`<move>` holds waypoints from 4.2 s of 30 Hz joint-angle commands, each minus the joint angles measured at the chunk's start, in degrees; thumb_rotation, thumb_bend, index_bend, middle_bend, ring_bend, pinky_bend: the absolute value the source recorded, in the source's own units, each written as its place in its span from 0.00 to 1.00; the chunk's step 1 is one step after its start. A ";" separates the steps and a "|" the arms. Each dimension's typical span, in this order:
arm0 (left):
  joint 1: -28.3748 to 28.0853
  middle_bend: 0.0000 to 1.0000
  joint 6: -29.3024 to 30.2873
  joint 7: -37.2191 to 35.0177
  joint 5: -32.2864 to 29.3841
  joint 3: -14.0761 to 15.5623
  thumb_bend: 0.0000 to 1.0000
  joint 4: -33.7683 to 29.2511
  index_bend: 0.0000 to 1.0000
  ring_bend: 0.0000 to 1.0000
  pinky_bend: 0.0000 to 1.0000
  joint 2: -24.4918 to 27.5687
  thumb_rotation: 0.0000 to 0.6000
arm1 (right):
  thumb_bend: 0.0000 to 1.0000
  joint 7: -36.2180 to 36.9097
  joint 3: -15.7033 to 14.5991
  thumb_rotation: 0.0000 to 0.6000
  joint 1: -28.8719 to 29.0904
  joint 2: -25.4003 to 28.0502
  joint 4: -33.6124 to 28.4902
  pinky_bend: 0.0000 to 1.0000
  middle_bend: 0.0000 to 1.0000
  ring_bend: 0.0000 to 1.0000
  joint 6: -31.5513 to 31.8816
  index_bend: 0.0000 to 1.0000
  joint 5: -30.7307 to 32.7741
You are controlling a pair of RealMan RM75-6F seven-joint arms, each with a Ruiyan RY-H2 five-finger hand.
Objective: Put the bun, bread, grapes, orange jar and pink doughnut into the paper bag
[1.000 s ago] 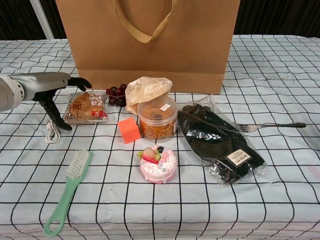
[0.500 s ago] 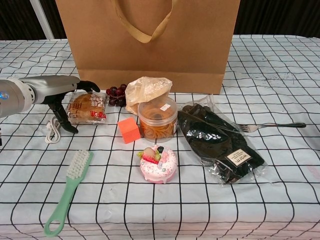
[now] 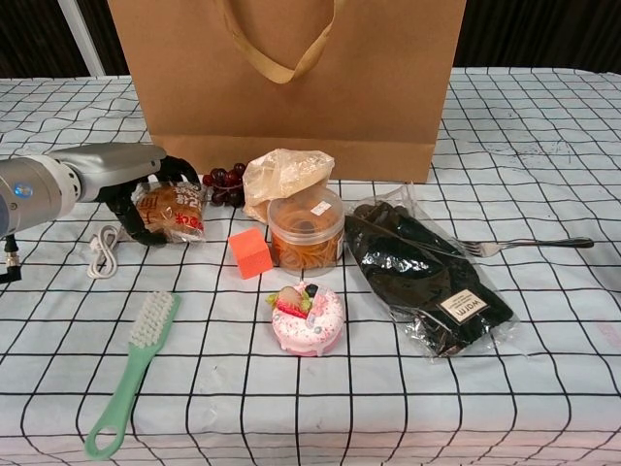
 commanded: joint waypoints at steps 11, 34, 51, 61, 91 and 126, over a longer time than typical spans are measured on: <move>6.25 0.32 8.71 -6.49 9.39 1.63 0.28 -6.60 0.27 0.24 0.31 6.51 1.00 | 0.21 0.22 0.03 1.00 -0.07 0.21 -0.25 0.25 0.11 0.19 0.27 0.08 -0.07; 0.99 0.33 19.80 -11.25 26.13 -15.79 0.28 -27.77 0.30 0.24 0.30 21.11 1.00 | 0.21 -0.44 0.41 1.00 0.29 -0.53 0.40 0.25 0.11 0.19 -1.02 0.08 1.65; -15.38 0.27 7.89 -7.34 2.82 -25.34 0.24 -5.39 0.28 0.18 0.29 10.20 1.00 | 0.21 -0.16 0.86 1.00 0.24 -0.68 1.48 0.25 0.11 0.19 -1.45 0.08 3.30; -16.75 0.01 6.15 -3.41 -3.24 -23.43 0.00 -6.15 0.06 0.00 0.00 11.90 1.00 | 0.21 0.10 1.29 1.00 -0.17 -0.56 1.50 0.25 0.11 0.19 -0.23 0.08 3.41; 25.25 0.10 30.06 -44.60 40.29 7.68 0.00 -5.46 0.10 0.02 0.10 23.82 1.00 | 0.21 -1.95 1.47 1.00 -0.76 -0.45 0.23 0.25 0.11 0.19 1.37 0.08 2.77; 3.66 0.21 2.54 -43.68 34.08 -3.63 0.12 17.43 0.18 0.09 0.13 -11.04 1.00 | 0.21 0.12 0.89 1.00 -0.36 -0.91 2.03 0.25 0.11 0.19 -0.20 0.08 2.73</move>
